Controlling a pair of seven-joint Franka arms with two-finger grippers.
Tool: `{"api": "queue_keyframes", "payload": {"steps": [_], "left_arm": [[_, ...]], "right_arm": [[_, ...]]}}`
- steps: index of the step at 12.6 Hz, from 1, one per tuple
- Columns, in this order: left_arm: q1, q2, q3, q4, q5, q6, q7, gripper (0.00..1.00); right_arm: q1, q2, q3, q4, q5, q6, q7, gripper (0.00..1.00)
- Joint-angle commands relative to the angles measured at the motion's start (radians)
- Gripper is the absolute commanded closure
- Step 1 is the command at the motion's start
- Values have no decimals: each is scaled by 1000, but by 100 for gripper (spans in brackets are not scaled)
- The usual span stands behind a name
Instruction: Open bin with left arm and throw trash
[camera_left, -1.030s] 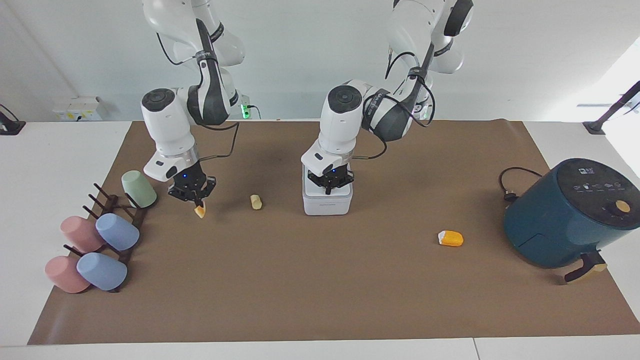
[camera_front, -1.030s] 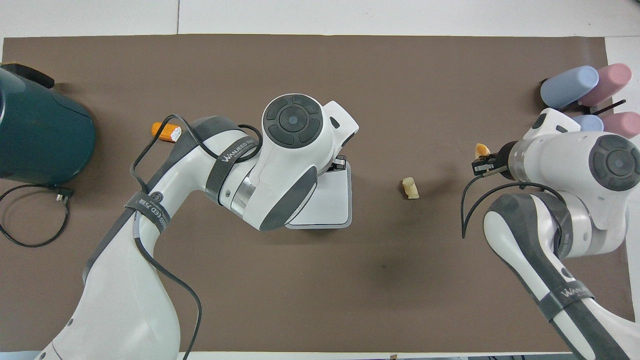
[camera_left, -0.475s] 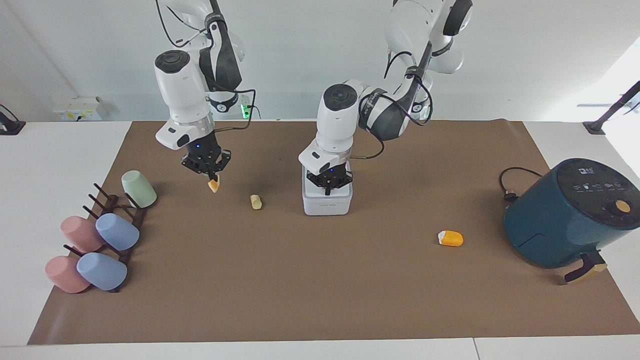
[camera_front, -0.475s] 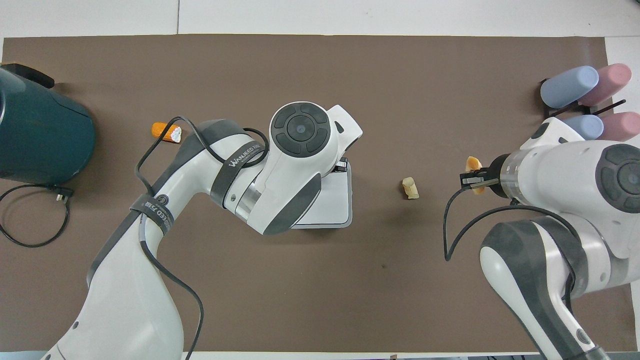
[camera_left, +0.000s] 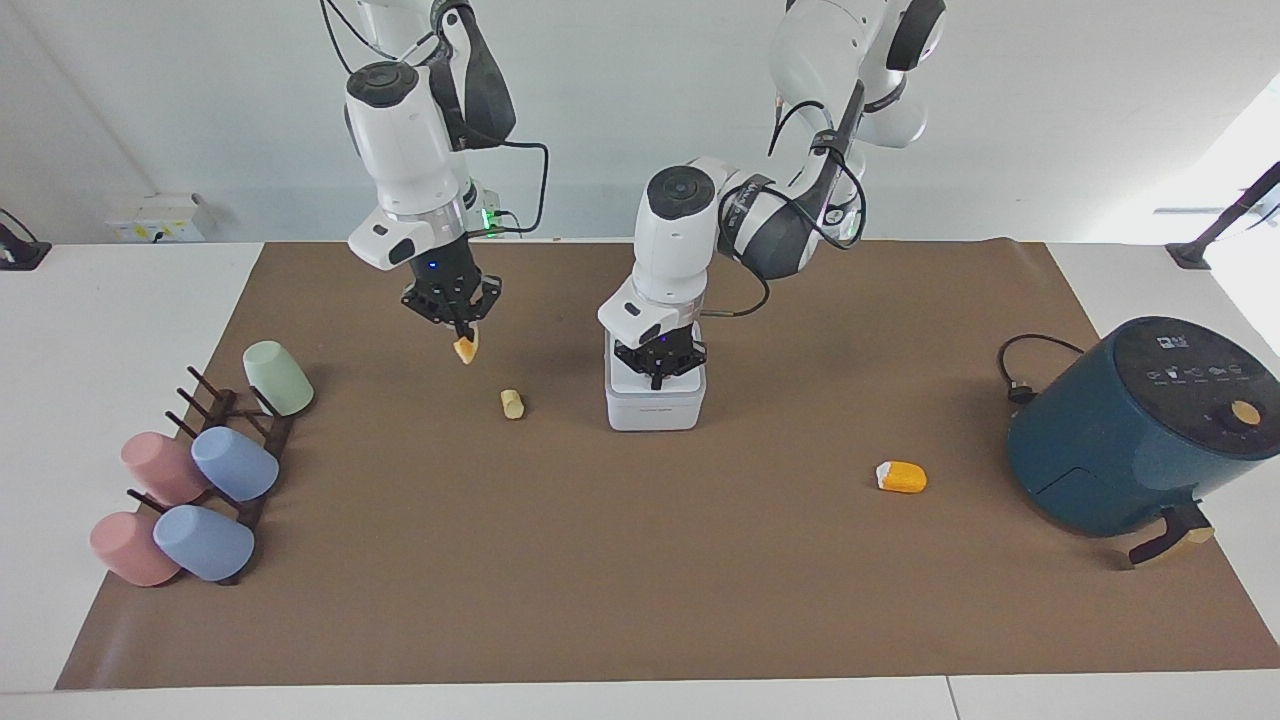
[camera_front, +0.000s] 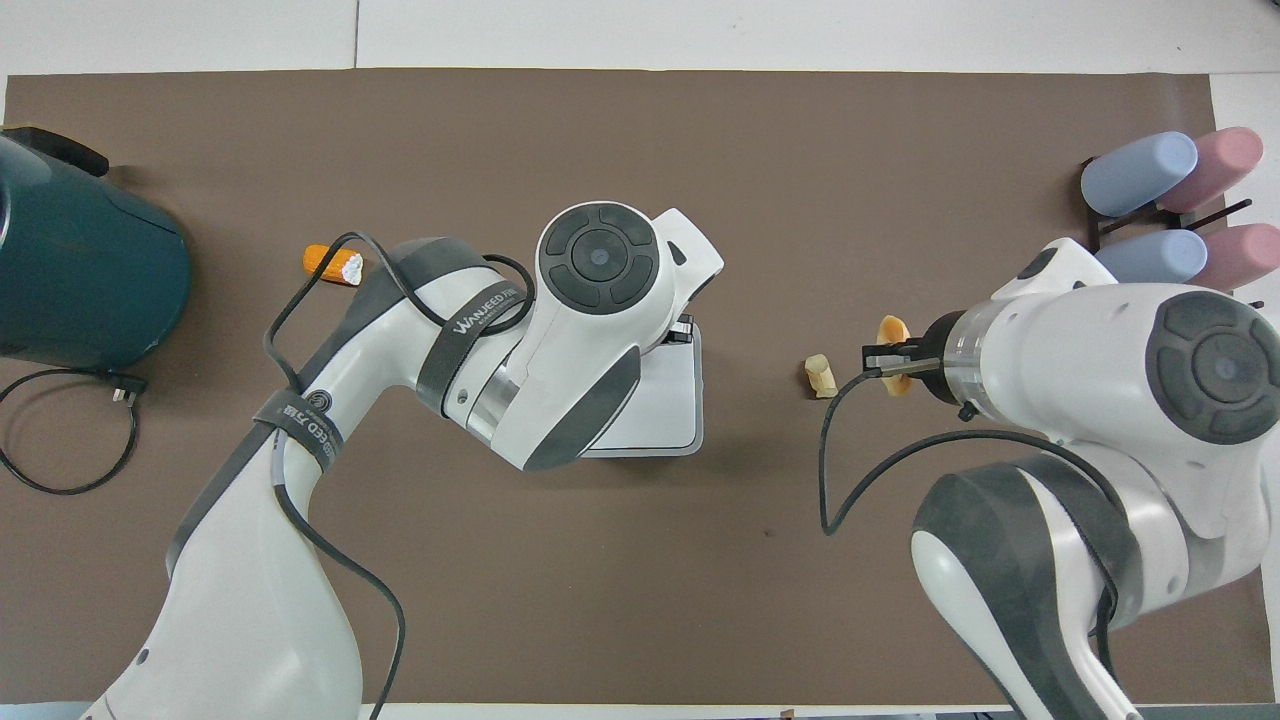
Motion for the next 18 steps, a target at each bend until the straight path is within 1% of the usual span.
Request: {"api": "queue_keyframes", "payload": {"steps": [1,3,5,6,8,10,11,12,13,14,15,16,17,18], "left_arm": [[19,-63,7,-1,-25,-71,-6,100],[38,-106,5,5,-32,-129,4,100],[77,-161,7,5,-69,-201,84,100],[107,-193,10,2,-89,-235,140,100],[167,-233,8,-1,-97,-294,227,100],[248,-252,10,-7,-108,-324,342,100],[285,-255,13,-21,-109,-318,390,60],[331,-264,14,-45,-109,-305,421,14],[366,-264,14,-55,-111,-300,419,1],[396,-264,16,-72,-120,-294,401,0],[432,-262,18,-88,-121,-280,348,0],[457,-261,18,-119,-121,-227,247,0],[466,-258,18,-162,-121,-149,146,0],[476,-252,19,-206,-121,-65,35,0]], "right_arm": [[21,16,0,29,83,5,42,100],[76,33,0,29,91,72,106,100],[121,56,0,31,126,124,180,100],[150,80,0,32,158,167,188,100],[197,148,0,66,191,233,223,100],[240,217,0,131,217,269,299,100],[262,238,0,141,221,289,321,100],[285,255,0,141,221,312,327,100],[302,263,0,138,221,316,329,100],[303,258,0,130,221,312,329,100],[303,257,0,129,221,303,329,82],[303,255,0,130,221,290,329,13],[303,254,0,133,221,255,331,0],[305,252,0,138,220,229,329,0]]}}
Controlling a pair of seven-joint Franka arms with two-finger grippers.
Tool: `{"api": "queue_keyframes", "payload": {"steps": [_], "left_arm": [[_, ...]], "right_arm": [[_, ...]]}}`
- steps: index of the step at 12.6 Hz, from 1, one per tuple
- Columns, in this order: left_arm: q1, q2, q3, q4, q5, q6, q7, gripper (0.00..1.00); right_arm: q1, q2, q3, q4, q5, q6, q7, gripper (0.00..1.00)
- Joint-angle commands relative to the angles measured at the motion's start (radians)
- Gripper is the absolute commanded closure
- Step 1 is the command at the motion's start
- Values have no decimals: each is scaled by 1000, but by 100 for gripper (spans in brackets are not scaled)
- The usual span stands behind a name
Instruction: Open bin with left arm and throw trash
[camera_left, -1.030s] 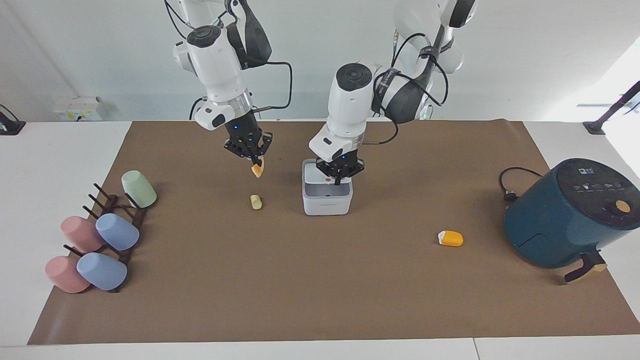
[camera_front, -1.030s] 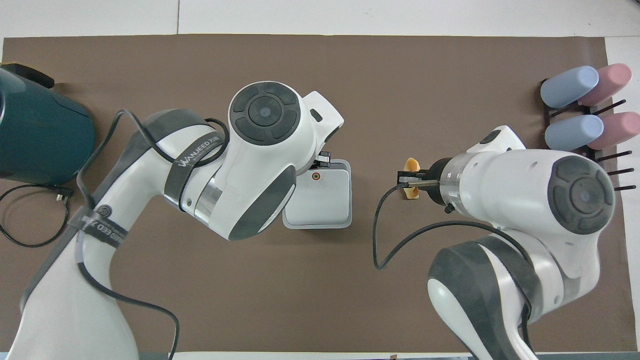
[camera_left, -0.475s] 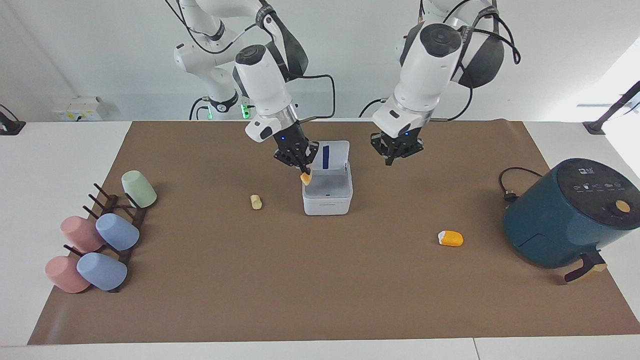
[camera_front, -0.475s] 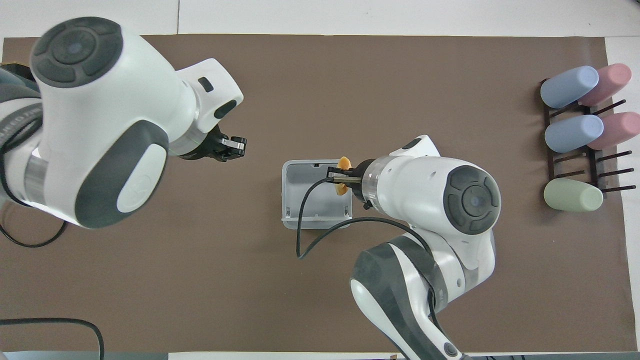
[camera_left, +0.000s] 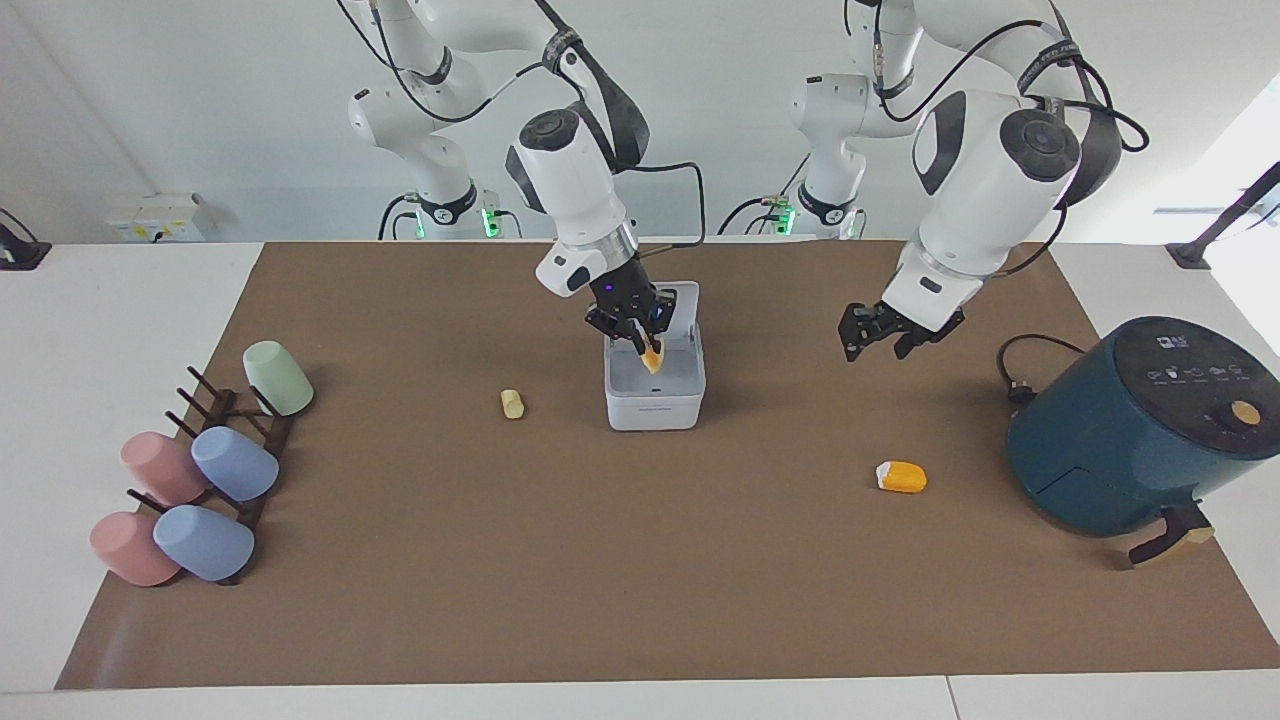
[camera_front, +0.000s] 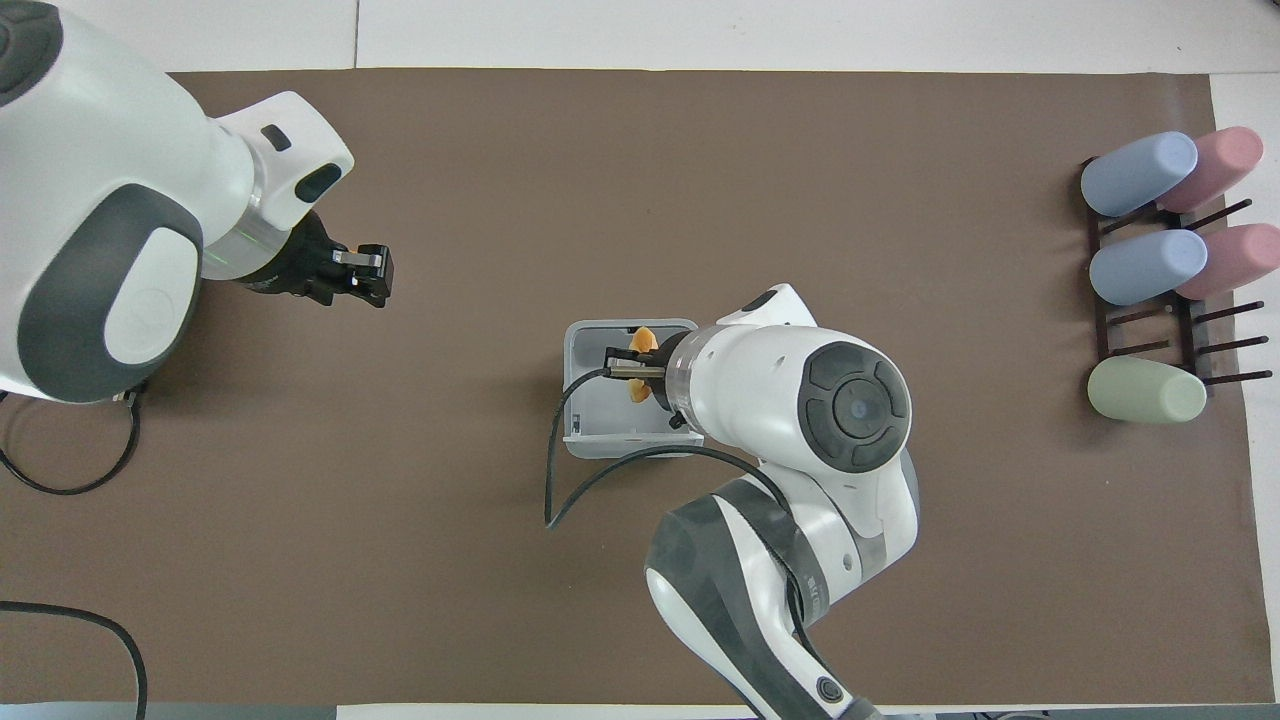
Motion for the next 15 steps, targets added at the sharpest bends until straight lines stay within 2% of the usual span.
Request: {"api": "queue_keyframes", "payload": {"steps": [1,3,6,9,13,15], "left_arm": [[39,2,-5,-129,-19,196,-267,0],[79,56,-4,-141,-18,292,-509,0],[97,123,2,-144,-4,355,-793,0],[84,199,2,-147,112,399,-1028,0],[93,231,2,-153,125,450,-1147,0],[91,232,4,-176,125,496,-1173,0]], "right_arm": [[-1,-7,-1,18,17,-63,4,0],[-6,1,-1,44,6,-83,2,0],[-18,7,-1,90,-2,-133,-1,0],[-9,9,-1,89,-5,-135,-3,0],[-10,6,-1,75,-61,-138,-33,0],[-47,6,-2,66,-80,-129,-123,0]]}}
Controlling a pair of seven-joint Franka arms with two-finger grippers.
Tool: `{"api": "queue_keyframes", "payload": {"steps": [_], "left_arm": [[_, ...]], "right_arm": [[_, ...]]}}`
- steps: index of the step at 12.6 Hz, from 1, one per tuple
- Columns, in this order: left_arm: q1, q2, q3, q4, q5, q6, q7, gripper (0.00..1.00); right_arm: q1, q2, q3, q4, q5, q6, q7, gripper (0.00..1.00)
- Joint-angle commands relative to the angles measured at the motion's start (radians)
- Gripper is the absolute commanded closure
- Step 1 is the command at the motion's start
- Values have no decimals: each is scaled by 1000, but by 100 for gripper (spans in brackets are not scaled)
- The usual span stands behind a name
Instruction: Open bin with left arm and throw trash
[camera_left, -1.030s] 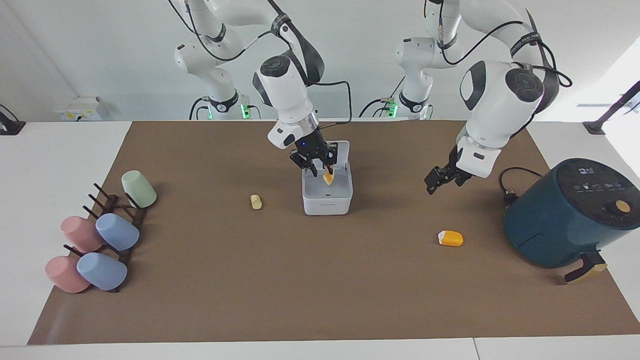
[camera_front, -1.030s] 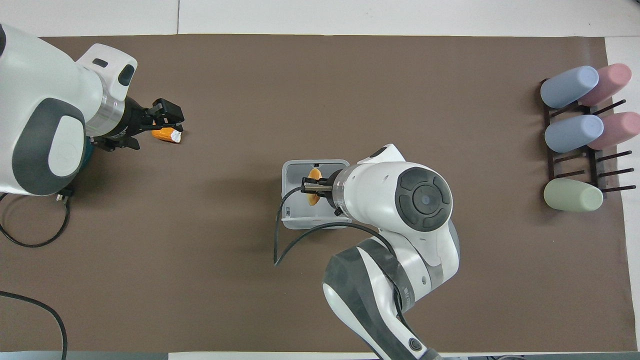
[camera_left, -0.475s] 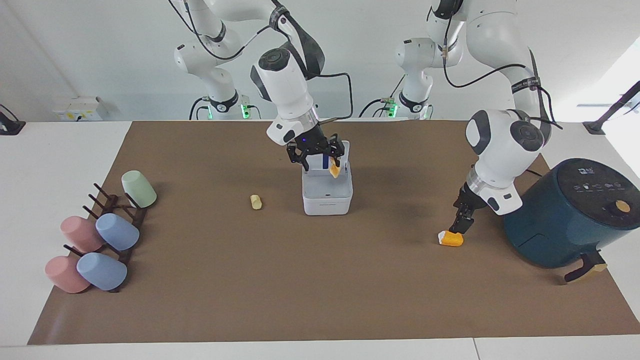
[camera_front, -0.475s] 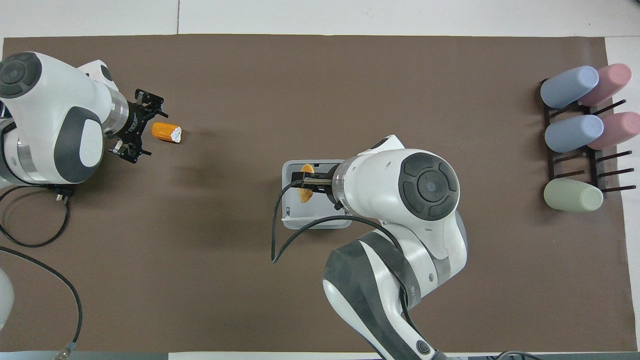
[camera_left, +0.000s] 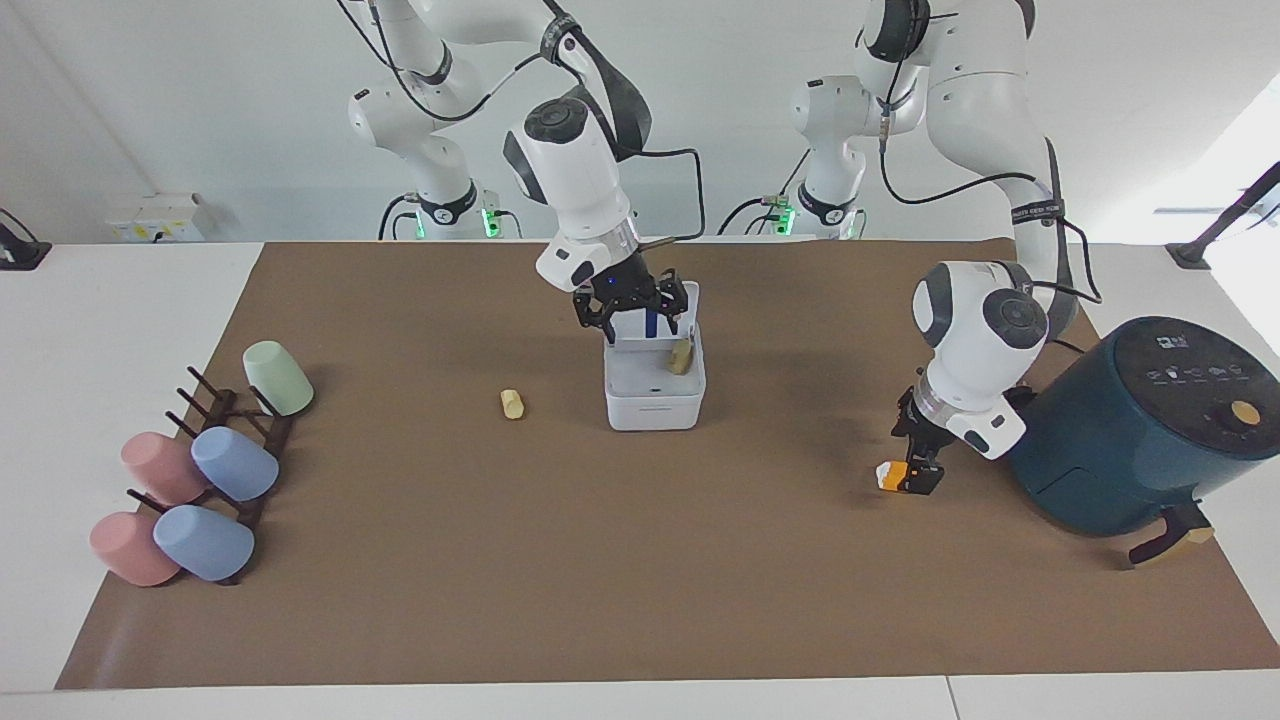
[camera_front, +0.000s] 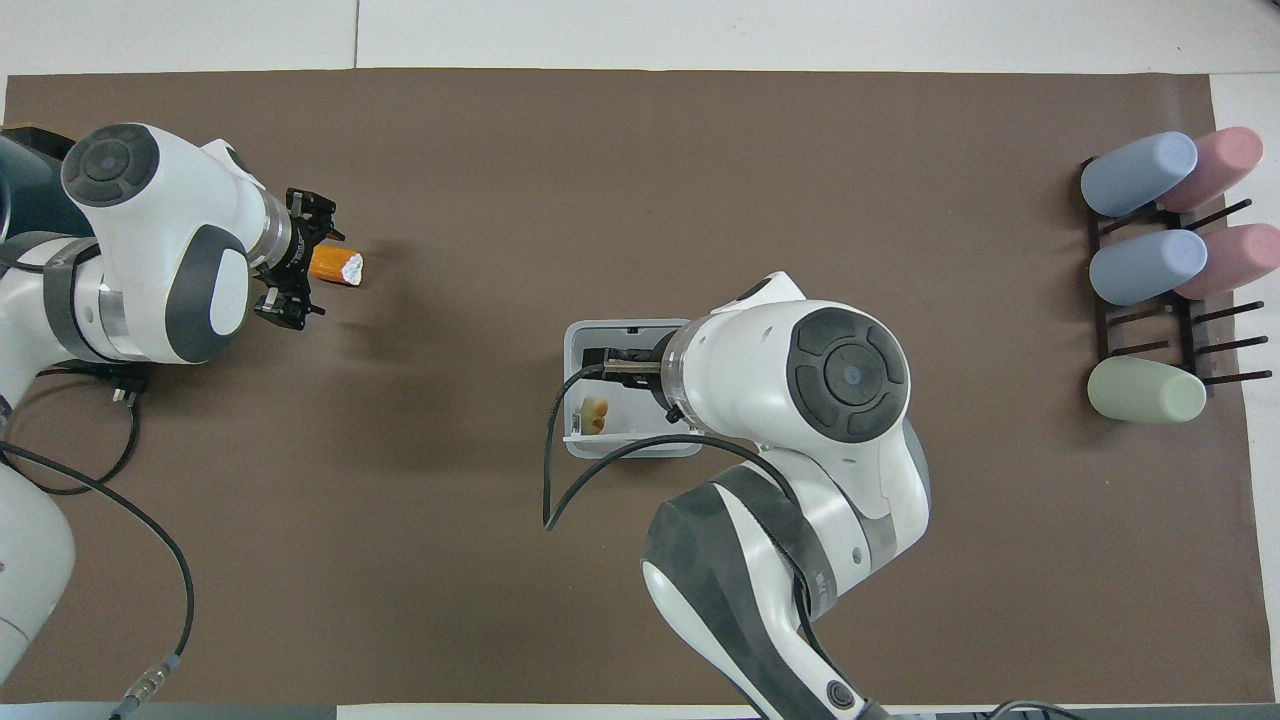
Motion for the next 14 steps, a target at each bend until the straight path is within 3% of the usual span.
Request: {"api": "queue_keyframes", "payload": {"steps": [1,4,5,7,8,9,12,14], "left_arm": [[0,2,5,-41,26,79,-65,0],[1,8,5,-67,28,128,-68,0],[1,8,7,-73,28,134,-68,5],[0,8,11,-73,28,133,-68,33],[0,8,10,-70,29,131,-63,82],[-5,8,10,-67,31,130,-60,100],[-14,8,8,-37,43,108,-48,100],[-23,-16,-2,6,45,54,-10,100]], "right_arm": [[-77,1,6,-14,-19,2,-159,0],[-188,3,6,-66,-20,22,-414,0],[-212,1,6,-101,-20,46,-474,0],[-241,7,4,-158,-20,120,-505,0],[-255,22,4,-187,-20,163,-506,0],[-264,42,6,-207,-20,196,-514,0],[-294,66,6,-341,-20,375,-690,0],[-300,62,6,-388,-20,418,-738,0]]}}
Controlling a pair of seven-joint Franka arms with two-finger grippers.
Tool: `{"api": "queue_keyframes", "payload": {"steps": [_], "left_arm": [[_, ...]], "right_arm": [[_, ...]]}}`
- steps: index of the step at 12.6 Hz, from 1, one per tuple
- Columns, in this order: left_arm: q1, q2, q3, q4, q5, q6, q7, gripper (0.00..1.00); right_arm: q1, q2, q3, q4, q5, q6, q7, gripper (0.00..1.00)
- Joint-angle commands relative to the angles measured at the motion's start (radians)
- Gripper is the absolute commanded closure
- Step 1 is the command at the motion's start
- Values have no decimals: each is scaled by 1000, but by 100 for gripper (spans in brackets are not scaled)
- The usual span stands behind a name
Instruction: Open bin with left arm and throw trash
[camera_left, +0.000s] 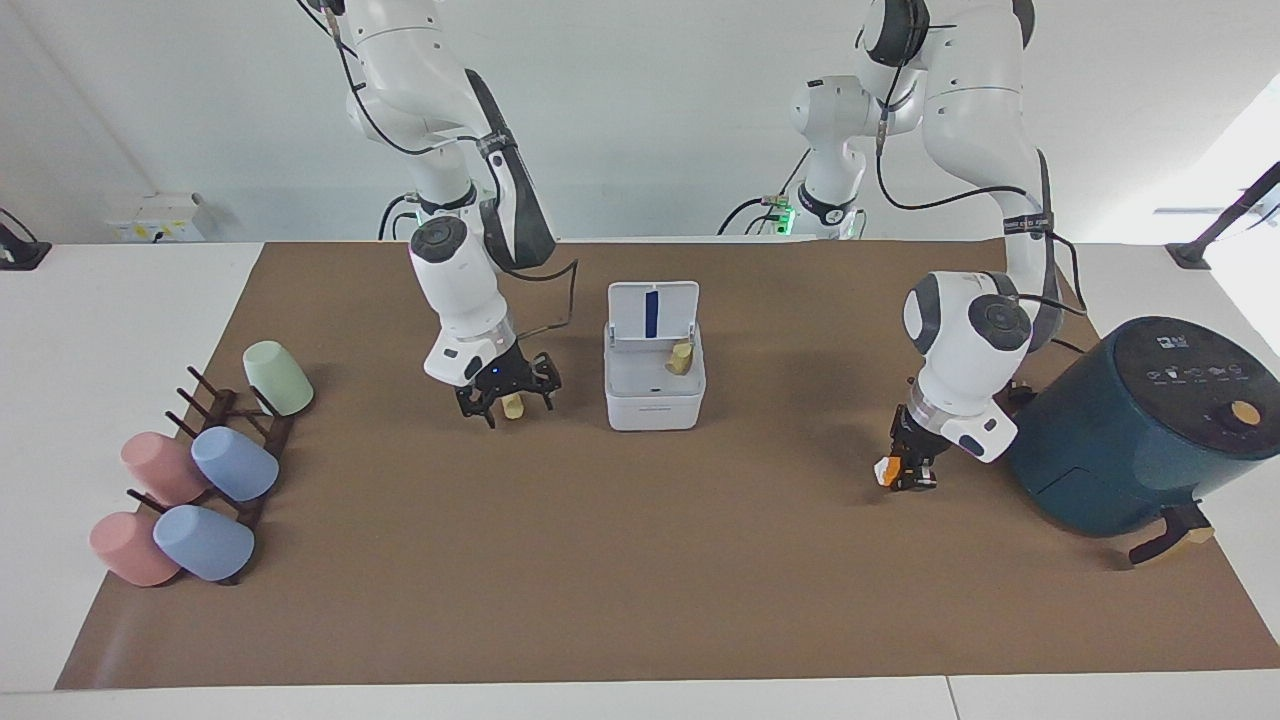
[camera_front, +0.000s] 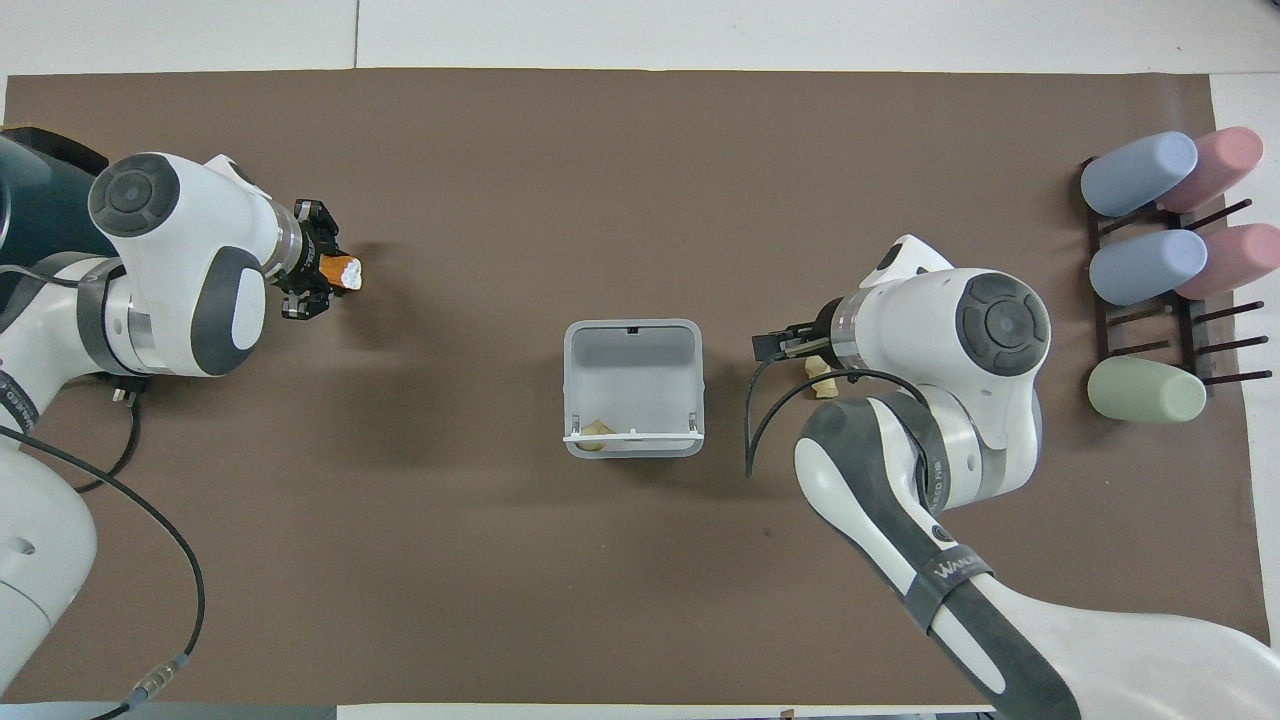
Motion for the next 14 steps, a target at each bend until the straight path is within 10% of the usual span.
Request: {"api": "queue_keyframes", "payload": {"steps": [1,8,10,14], "left_arm": [[-43,-42,-12,96,25,-124,54,100],[-198,-90,-208,285,14,-335,332,100],[-200,-107,-277,242,8,-335,495,100],[-217,-127,-330,163,7,-318,656,100]], "right_arm": [[-22,-29,13,-73,-9,35,-54,0],[-11,-58,13,-67,-9,-77,-43,0],[-15,-58,13,-67,-9,-75,-45,99],[-11,-65,13,-64,-7,-95,-33,100]]}}
